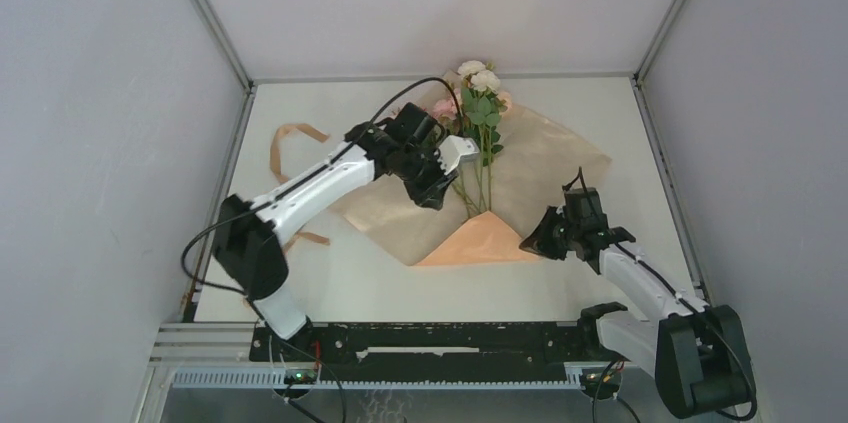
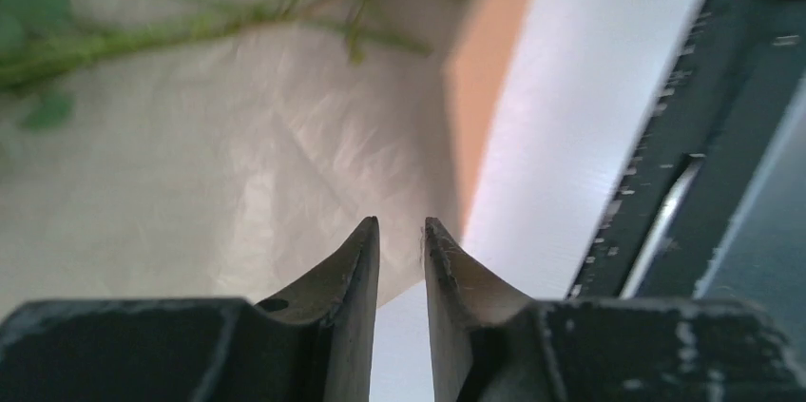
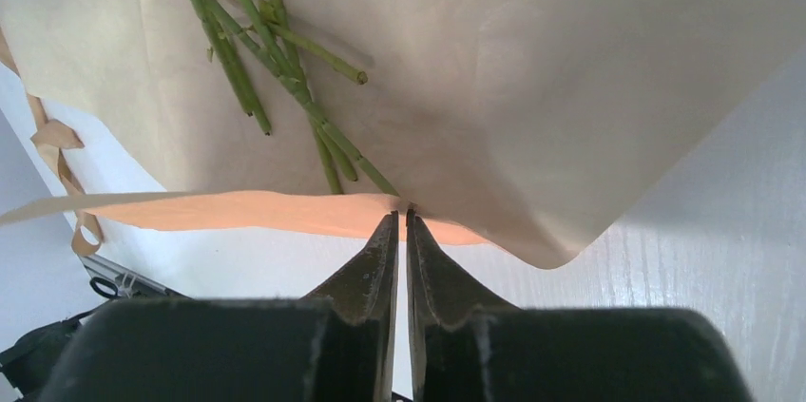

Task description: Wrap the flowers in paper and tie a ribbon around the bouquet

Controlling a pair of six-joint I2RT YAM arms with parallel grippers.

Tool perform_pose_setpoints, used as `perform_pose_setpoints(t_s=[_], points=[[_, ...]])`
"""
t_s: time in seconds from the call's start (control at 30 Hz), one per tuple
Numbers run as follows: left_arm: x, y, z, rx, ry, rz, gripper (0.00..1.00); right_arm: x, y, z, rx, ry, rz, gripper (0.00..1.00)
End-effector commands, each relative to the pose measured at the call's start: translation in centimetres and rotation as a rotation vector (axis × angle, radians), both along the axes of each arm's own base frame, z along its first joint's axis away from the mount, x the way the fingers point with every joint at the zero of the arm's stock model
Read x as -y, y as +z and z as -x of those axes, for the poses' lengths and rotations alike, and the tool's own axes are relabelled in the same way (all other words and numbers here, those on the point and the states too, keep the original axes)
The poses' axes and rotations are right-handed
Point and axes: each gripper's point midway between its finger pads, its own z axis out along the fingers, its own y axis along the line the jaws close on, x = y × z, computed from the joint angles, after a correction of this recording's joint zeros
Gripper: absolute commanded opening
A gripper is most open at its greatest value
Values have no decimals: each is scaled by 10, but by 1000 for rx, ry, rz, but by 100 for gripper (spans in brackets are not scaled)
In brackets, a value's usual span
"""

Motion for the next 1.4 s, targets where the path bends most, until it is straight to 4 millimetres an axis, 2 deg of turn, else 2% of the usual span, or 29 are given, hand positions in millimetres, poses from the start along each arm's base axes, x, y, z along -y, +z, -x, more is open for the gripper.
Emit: perform_pose_setpoints(t_s=[0.0,0.07,0.1,0.13,0.2,0.27,0.33,0.43,0.5,0.63,0.77,0.87,1.0,1.1,1.23,1.37], points=[[25,75,71,-24,-216,172,29,-7,3,-11,26,24,-29,13],[41,72,100,-102,-324,222,31,-9,1,-14,25,27,-36,13],[49,63,108,-127,-354,227,31,-9,-1,-15,18,24,-38,13],[61,54,107,-120,-368,240,31,-9,-3,-16,16,24,-39,13],[80,25,91,-107,-306,221,30,-10,-4,-18,13,23,-42,13],[94,5,64,-54,-254,217,30,-10,-6,-19,13,26,-39,13],[105,-8,36,16,-184,256,31,-8,-7,-18,12,25,-25,13],[116,-24,10,58,-124,270,34,-4,-7,-19,21,18,-3,13],[123,-37,4,49,-116,263,35,-2,-6,-21,26,16,7,13],[131,-68,11,-31,-114,279,39,-1,-8,-20,9,18,21,13],[127,-94,5,-77,-35,245,40,3,-6,-21,9,7,29,13],[122,-101,-5,-109,21,246,40,17,3,-26,37,-25,73,16],[118,-100,-13,-143,56,258,40,55,18,-41,99,-173,129,38],[119,-104,-13,-175,57,252,40,80,23,-51,133,-269,152,46],[122,-108,-11,-211,44,240,41,97,17,-61,121,-335,147,53],[121,-108,-7,-225,33,238,43,102,0,-65,65,-344,108,55]])
